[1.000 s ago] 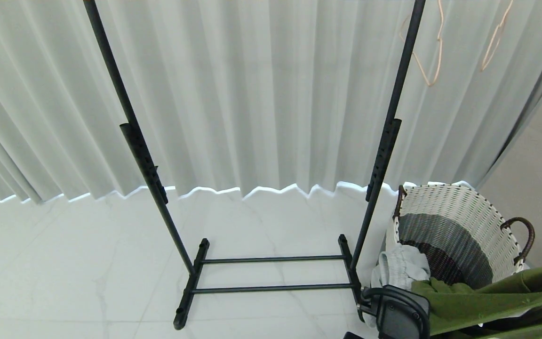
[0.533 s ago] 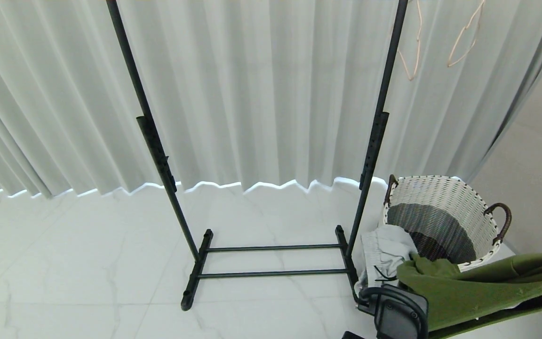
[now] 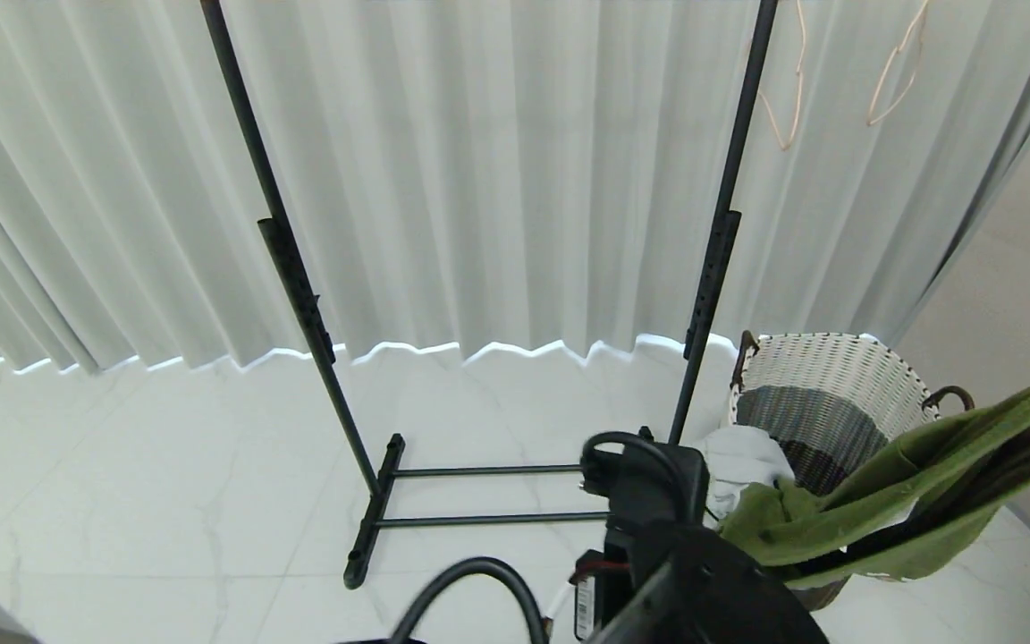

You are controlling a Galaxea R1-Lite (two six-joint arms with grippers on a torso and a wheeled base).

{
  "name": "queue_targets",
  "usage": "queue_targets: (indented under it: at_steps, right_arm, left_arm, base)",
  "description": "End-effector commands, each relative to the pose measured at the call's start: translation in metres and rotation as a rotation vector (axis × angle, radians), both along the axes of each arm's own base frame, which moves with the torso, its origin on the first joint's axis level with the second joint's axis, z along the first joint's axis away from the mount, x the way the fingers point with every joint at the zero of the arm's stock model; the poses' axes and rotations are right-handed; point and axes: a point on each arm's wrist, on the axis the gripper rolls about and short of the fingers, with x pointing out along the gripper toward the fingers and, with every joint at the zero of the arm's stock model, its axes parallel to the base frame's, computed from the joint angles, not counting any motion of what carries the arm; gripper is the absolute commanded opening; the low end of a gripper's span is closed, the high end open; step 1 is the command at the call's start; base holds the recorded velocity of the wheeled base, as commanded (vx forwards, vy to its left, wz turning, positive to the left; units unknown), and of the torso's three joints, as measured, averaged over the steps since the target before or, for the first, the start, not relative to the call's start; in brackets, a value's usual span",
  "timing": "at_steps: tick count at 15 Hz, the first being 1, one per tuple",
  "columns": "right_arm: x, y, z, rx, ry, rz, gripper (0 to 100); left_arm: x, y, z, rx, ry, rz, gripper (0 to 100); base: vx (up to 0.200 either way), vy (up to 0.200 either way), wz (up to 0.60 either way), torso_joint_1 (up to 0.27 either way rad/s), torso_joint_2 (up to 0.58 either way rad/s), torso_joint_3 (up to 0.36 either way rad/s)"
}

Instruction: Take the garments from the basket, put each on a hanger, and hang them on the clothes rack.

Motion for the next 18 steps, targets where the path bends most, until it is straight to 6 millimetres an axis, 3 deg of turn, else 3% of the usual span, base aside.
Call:
queue_targets:
  at_steps: [1, 7, 11, 13, 15, 18]
  right_arm:
    - [0.013, 0.014, -0.011, -0.012, 0.022, 0.052, 0]
    - [0.057, 0.059, -0.007, 0.068, -0.063, 0.13, 0]
    - [0.088, 0.095, -0.002, 0.111, -0.097, 0.168, 0]
    - [0.099, 0.104, 0.004, 0.12, -0.106, 0.163, 0]
    - [0.101, 0.104, 0.009, 0.148, -0.095, 0.142, 0]
    - [0.096, 0.098, 0.017, 0.191, -0.1, 0.07, 0]
  left_arm:
    - [-0.003, 0.043, 0.039, -0.08, -0.044, 0.023, 0]
    - [0.014, 0.125, 0.114, -0.145, -0.286, 0.057, 0]
    - [0.029, 0.175, 0.143, -0.116, -0.412, 0.226, 0]
    - [0.02, 0.187, 0.155, -0.112, -0.406, 0.216, 0]
    - [0.009, 0.194, 0.164, -0.07, -0.426, 0.088, 0]
    - [0.014, 0.191, 0.18, 0.021, -0.487, 0.018, 0]
  base:
    - [0.0, 0.0, 0.0, 0.0, 0.0, 0.0]
    - [0.0, 0.0, 0.0, 0.0, 0.0, 0.0]
    - [0.0, 0.0, 0.0, 0.0, 0.0, 0.0]
    - [0.0, 0.0, 0.0, 0.0, 0.0, 0.0]
    - [0.0, 0.0, 0.0, 0.0, 0.0, 0.0]
    - [0.0, 0.0, 0.0, 0.0, 0.0, 0.0]
